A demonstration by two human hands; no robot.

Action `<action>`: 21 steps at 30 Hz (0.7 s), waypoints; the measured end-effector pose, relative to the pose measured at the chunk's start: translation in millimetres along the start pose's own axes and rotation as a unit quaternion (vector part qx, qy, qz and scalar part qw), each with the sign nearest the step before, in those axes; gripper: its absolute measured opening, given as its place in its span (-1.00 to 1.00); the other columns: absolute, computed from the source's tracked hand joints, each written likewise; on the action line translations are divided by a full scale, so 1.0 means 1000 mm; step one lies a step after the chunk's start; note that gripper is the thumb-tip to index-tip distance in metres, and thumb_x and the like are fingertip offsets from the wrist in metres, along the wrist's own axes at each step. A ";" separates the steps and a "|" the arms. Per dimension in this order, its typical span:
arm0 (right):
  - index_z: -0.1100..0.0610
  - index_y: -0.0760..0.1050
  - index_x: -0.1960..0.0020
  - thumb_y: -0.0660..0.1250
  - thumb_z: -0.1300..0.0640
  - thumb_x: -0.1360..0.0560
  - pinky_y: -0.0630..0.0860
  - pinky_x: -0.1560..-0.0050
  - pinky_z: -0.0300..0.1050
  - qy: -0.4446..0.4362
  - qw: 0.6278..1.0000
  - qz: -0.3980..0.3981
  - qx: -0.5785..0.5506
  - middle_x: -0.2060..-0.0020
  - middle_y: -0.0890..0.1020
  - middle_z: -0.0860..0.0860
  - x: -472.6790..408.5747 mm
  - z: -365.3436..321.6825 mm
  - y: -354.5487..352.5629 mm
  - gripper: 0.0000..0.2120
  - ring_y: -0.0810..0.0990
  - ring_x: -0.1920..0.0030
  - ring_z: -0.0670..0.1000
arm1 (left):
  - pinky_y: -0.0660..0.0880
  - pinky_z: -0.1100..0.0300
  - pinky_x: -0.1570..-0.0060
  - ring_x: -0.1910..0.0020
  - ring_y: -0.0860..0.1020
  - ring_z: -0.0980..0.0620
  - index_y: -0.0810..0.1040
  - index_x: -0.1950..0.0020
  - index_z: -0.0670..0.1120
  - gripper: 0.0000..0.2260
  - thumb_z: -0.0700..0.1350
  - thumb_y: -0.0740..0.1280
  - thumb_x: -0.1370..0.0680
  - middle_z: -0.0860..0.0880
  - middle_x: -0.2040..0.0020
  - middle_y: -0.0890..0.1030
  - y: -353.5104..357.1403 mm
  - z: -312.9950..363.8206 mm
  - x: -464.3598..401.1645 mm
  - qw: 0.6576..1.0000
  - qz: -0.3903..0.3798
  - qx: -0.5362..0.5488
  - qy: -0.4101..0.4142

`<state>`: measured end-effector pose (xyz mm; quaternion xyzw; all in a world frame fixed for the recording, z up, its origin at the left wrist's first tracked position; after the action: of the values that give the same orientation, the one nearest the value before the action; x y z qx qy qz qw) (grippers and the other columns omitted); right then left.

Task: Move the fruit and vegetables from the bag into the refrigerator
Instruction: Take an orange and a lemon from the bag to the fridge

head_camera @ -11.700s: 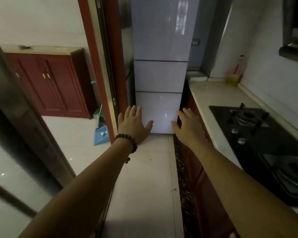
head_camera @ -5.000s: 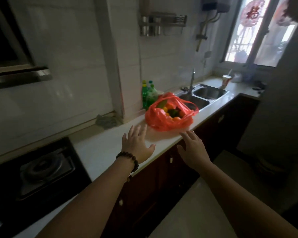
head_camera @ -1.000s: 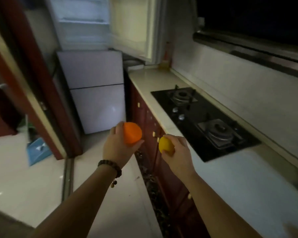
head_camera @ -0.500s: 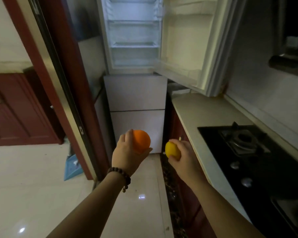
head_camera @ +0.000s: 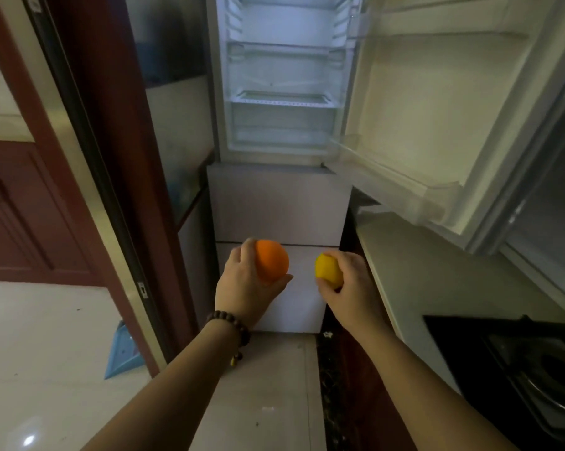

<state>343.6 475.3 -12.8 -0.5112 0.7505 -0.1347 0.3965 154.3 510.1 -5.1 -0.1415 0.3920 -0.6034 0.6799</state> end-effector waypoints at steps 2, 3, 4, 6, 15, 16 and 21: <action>0.07 0.40 -0.30 0.43 0.17 -0.44 0.36 0.07 -0.48 -0.007 1.000 0.007 0.003 -0.23 0.38 0.08 -0.043 0.005 0.021 -0.54 0.40 -0.13 -0.03 | 0.52 -0.01 -0.07 -0.22 0.46 -0.12 0.19 -0.43 -0.02 -0.20 0.22 0.46 -0.33 -0.07 -0.37 0.33 0.009 -0.013 -0.044 1.000 0.007 0.000 0.012; 0.07 0.41 -0.30 0.43 0.17 -0.43 0.42 0.03 -0.36 -0.011 1.000 0.012 0.002 -0.22 0.38 0.08 -0.066 0.007 0.032 -0.54 0.43 -0.14 0.01 | 0.52 -0.01 -0.07 -0.22 0.46 -0.12 0.18 -0.43 -0.02 -0.20 0.22 0.46 -0.33 -0.06 -0.37 0.33 0.012 -0.019 -0.068 1.000 0.012 0.002 0.019; 0.08 0.42 -0.29 0.43 0.17 -0.43 0.48 0.01 -0.24 -0.015 1.000 0.016 0.002 -0.21 0.39 0.09 -0.089 0.008 0.042 -0.55 0.46 -0.14 0.06 | 0.51 0.00 -0.06 -0.22 0.45 -0.11 0.18 -0.43 -0.02 -0.20 0.22 0.46 -0.33 -0.06 -0.37 0.33 0.013 -0.025 -0.092 1.000 0.017 0.007 0.023; 0.09 0.43 -0.28 0.43 0.19 -0.43 0.49 -0.02 -0.16 -0.018 1.000 0.020 0.004 -0.20 0.40 0.11 -0.139 0.006 0.062 -0.56 0.47 -0.15 0.10 | 0.50 0.02 -0.07 -0.23 0.44 -0.10 0.18 -0.43 -0.01 -0.20 0.21 0.46 -0.33 -0.06 -0.37 0.32 0.015 -0.036 -0.145 0.999 0.023 0.021 0.022; 0.05 0.35 -0.37 0.42 0.19 -0.43 0.32 -0.06 -0.21 -0.033 0.998 0.045 0.028 -0.25 0.39 0.13 -0.320 0.012 0.114 -0.47 0.42 -0.19 0.09 | 0.45 0.05 -0.09 -0.24 0.44 -0.10 0.17 -0.41 -0.03 -0.20 0.09 0.53 -0.31 -0.11 -0.35 0.36 0.030 -0.053 -0.333 0.994 0.030 0.091 0.059; 0.09 0.34 -0.37 0.42 0.20 -0.43 0.33 -0.09 -0.20 -0.033 0.998 0.049 0.028 -0.26 0.40 0.15 -0.337 0.016 0.119 -0.45 0.42 -0.21 0.11 | 0.45 0.05 -0.11 -0.25 0.44 -0.11 0.17 -0.40 -0.05 -0.20 0.09 0.53 -0.31 -0.12 -0.35 0.36 0.035 -0.055 -0.349 0.994 0.029 0.090 0.062; 0.15 0.37 -0.31 0.43 0.19 -0.42 0.28 -0.05 -0.26 -0.016 0.998 0.060 0.031 -0.21 0.42 0.14 -0.419 0.034 0.133 -0.50 0.44 -0.17 0.10 | 0.41 0.10 -0.10 -0.24 0.41 -0.11 0.17 -0.41 -0.06 -0.20 0.06 0.53 -0.32 -0.12 -0.37 0.30 0.060 -0.068 -0.428 0.992 0.027 0.103 0.072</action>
<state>348.8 907.3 75.9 -0.4548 0.7689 -0.1256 0.4315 164.4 942.0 65.4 -0.0165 0.3790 -0.6308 0.6769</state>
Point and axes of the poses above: each hand's wrist, its own x-axis away from the middle knuckle, its own y-axis out of the palm, z = x × y, the point moved 4 cm from there along -x, towards the middle knuckle
